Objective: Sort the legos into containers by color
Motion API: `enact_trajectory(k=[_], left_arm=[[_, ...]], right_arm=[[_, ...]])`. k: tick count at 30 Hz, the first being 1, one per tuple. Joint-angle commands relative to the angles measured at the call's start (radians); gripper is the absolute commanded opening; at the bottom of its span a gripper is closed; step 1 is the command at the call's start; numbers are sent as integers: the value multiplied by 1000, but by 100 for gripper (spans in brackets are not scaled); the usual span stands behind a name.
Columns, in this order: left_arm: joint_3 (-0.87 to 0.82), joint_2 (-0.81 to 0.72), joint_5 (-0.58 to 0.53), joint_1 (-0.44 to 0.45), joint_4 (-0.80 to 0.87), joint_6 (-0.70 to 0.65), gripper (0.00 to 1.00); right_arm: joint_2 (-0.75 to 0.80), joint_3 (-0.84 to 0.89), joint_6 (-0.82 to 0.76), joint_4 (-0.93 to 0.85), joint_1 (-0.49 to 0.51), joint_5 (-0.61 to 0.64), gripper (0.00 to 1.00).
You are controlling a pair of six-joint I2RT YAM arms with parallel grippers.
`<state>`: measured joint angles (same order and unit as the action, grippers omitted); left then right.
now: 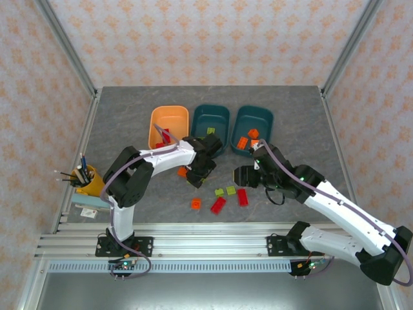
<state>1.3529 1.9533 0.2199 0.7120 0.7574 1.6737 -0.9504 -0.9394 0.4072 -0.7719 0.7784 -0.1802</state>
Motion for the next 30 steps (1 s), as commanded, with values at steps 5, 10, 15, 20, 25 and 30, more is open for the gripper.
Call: enact_trajectory(k=[5, 10, 15, 20, 25, 30], left_arm=[[-6, 23, -43, 4, 19, 39, 55], [3, 33, -61, 4, 37, 15, 37], [31, 7, -98, 3, 65, -36, 32], [230, -10, -195, 3, 209, -243, 31], [493, 52, -280, -22, 333, -545, 30], [772, 226, -259, -73, 421, -811, 28]], right_arm=[[15, 16, -7, -16, 1, 30, 61], [7, 17, 0, -3, 1, 28, 61], [5, 15, -2, -5, 1, 40, 61], [11, -34, 12, -33, -3, 144, 61], [-14, -113, 46, -12, -53, 191, 63], [-75, -159, 123, 59, -156, 104, 66]])
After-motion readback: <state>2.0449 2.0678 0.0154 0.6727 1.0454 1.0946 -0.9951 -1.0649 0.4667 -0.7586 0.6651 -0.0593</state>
